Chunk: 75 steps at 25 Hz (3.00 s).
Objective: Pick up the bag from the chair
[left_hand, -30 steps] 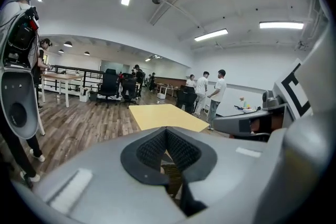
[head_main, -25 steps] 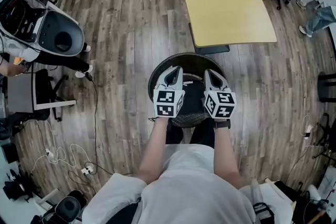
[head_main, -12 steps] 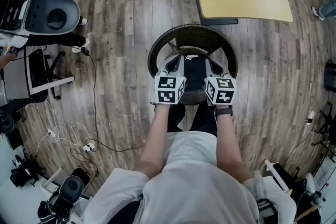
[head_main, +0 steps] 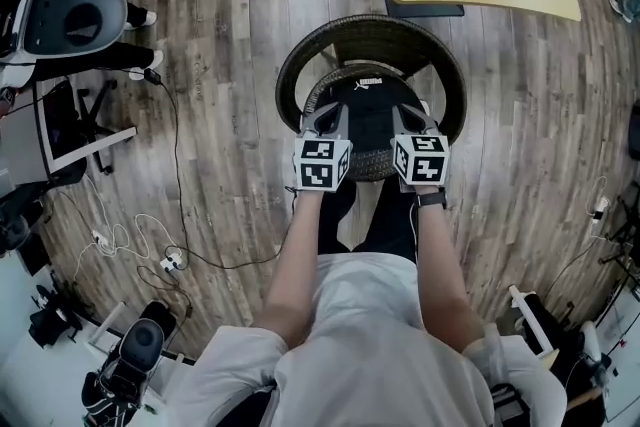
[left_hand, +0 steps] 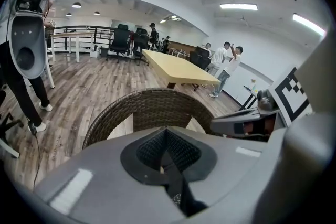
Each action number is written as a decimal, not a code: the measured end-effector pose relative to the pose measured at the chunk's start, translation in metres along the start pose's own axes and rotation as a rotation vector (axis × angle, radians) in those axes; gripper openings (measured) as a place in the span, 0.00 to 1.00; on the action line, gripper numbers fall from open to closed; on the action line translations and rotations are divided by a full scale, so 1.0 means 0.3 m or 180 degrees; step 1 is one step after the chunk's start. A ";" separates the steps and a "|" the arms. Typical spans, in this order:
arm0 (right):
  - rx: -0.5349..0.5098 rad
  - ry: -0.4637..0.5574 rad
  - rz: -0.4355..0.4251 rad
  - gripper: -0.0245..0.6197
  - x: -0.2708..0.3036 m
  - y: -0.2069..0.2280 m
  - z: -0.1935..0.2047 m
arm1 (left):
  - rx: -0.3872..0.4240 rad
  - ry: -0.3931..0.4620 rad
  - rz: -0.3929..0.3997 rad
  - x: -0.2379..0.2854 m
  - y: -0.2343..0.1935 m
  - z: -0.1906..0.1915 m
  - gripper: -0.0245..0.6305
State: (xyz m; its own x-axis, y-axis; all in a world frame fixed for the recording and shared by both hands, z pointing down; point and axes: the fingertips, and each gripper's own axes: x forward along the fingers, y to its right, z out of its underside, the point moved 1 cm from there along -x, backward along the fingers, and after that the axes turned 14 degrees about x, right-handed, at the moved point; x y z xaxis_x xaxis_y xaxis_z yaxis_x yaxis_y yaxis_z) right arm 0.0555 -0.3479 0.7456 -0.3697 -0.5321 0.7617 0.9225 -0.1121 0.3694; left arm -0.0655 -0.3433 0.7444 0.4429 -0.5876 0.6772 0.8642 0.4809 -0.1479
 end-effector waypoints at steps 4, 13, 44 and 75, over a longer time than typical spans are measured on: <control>0.0002 -0.0149 0.0039 0.05 0.066 0.056 0.074 | -0.0022 -0.0190 0.0023 0.060 0.002 0.118 0.05; 0.0079 -0.0474 0.0140 0.05 0.198 0.162 0.264 | -0.0160 -0.0578 0.0122 0.167 0.023 0.360 0.05; -0.0419 -0.1434 0.0695 0.50 0.430 0.512 0.570 | -0.0358 -0.1630 0.0006 0.368 -0.102 0.871 0.65; -0.0434 -0.1176 0.0766 0.13 0.323 0.444 0.443 | -0.0212 -0.1701 -0.0359 0.285 -0.067 0.744 0.15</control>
State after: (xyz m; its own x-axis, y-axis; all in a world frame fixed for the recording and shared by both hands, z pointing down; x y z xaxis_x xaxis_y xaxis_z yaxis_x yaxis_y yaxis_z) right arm 0.1279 -0.3029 0.9395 -0.1353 -0.2244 0.9651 0.9840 -0.1446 0.1043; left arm -0.0984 -0.2580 0.9662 0.1788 -0.2124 0.9607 0.9202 0.3818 -0.0868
